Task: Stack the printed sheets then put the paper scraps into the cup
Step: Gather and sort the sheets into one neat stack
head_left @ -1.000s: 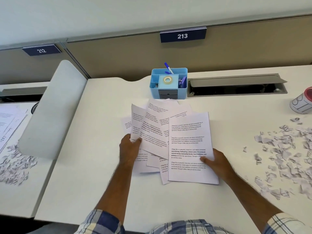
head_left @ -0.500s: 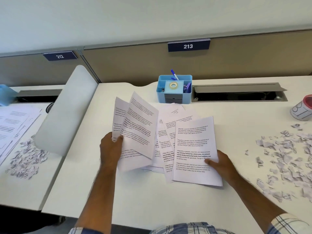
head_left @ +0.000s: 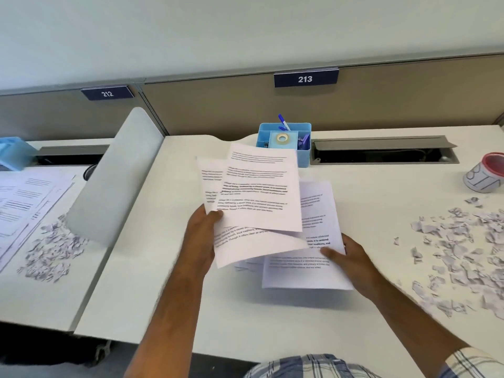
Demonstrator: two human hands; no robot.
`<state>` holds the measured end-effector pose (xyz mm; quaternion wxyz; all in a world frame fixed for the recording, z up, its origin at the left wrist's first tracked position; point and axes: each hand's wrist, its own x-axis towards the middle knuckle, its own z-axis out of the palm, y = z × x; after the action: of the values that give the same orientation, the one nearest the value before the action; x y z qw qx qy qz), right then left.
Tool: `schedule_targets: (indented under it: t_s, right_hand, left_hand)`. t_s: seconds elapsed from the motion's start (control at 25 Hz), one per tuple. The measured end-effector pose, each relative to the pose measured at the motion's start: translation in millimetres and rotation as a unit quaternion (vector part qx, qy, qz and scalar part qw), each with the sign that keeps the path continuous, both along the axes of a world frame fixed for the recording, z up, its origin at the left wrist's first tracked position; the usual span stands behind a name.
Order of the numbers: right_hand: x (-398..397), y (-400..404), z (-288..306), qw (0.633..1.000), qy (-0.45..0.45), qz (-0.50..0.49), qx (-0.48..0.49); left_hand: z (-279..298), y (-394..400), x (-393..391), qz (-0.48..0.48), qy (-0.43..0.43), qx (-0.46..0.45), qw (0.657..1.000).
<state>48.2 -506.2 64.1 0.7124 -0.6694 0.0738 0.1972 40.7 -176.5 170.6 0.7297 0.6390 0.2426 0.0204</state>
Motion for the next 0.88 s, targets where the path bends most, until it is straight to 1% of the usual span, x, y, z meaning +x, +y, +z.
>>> schedule_targets:
  t_s: [0.12, 0.24, 0.56, 0.72, 0.8, 0.88]
  right_hand:
    - [-1.8, 10.5, 20.9, 0.999, -0.013, 0.006, 0.031]
    - [-1.8, 16.6, 35.8, 0.998, -0.021, -0.015, 0.065]
    - [-16.8, 14.5, 49.3, 0.992, -0.015, -0.104, 0.072]
    - [-23.0, 7.6, 45.8, 0.991, -0.045, -0.089, 0.089]
    - [-24.6, 4.6, 43.5, 0.99, -0.051, -0.073, 0.112]
    - [-26.2, 3.8, 45.4, 0.992, -0.059, -0.06, 0.099]
  left_hand:
    - [-2.9, -18.6, -8.8, -0.046, 0.021, -0.006, 0.999]
    - [-13.8, -29.4, -19.0, -0.079, 0.044, 0.011, 0.996]
    - [-27.8, -36.6, -33.8, -0.16, 0.091, 0.077, 0.98]
    - [-25.3, -41.6, -37.3, -0.204, 0.108, 0.086, 0.969]
    - [-22.9, -44.8, -37.6, -0.241, 0.108, 0.073, 0.962]
    - [-23.5, -48.6, -36.6, -0.261, 0.111, 0.056, 0.957]
